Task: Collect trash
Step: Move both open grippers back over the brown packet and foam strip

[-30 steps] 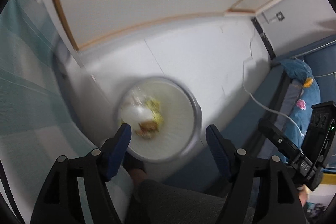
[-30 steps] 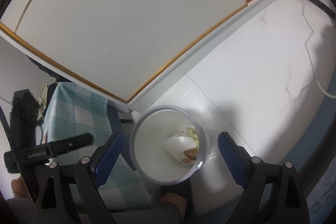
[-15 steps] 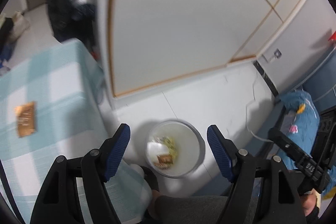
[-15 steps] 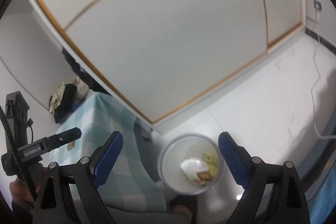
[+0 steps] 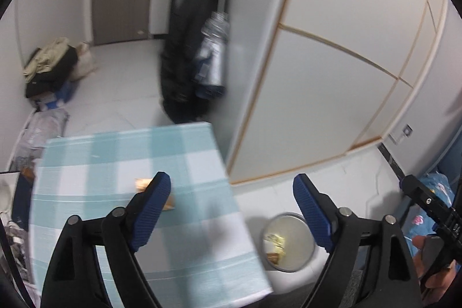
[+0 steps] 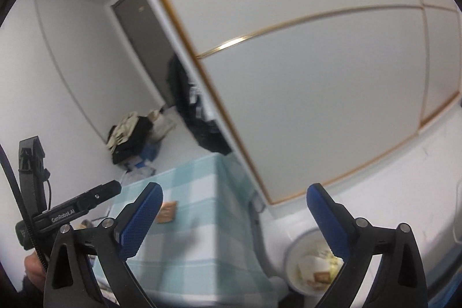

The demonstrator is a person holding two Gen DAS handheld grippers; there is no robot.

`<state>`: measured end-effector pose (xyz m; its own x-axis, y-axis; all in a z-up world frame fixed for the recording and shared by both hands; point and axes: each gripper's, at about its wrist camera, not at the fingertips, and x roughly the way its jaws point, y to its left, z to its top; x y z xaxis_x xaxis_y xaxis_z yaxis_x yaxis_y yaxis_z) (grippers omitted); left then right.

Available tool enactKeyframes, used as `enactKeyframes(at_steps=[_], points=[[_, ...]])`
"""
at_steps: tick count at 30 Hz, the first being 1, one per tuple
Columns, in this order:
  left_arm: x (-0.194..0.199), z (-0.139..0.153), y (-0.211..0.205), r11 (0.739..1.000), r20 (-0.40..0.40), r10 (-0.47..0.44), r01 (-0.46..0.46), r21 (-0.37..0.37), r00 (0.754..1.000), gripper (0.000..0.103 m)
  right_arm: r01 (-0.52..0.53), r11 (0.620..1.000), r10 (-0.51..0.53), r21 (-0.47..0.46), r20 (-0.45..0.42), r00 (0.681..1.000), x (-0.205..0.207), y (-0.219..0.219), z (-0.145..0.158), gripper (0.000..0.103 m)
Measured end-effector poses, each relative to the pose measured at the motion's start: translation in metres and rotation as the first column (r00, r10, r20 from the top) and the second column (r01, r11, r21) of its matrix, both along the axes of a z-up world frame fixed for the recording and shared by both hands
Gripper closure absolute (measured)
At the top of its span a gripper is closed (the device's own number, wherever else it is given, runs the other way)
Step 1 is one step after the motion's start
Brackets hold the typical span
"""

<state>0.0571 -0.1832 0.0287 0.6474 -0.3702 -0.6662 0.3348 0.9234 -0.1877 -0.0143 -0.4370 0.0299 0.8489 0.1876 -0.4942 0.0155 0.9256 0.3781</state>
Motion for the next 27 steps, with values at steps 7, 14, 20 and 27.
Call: enactKeyframes(at_steps=[7,14,20,27], points=[[-0.002,0.003,0.065,0.992,0.014,0.127,-0.127,-0.016,0.992,0.017,-0.118,0.992,0.118,-0.042,0.002,0.993,0.028,0.068,0.008,0.000],[-0.002,-0.002,0.135,0.960,0.012,0.280,-0.280,-0.010,0.960,0.017,-0.188,0.978,0.190,-0.090,0.011,0.982,0.052,0.125,0.001,0.000],[0.001,-0.016,0.176,0.933,0.005,0.360,-0.360,-0.008,0.933,0.011,-0.242,0.962,0.238,-0.127,-0.046,0.970,0.076,0.169,-0.017,0.000],[0.012,-0.037,0.203,0.925,-0.038,0.381,-0.381,-0.002,0.924,0.010,-0.286,0.942,0.255,-0.176,-0.181,0.950,0.111,0.211,-0.054,0.000]])
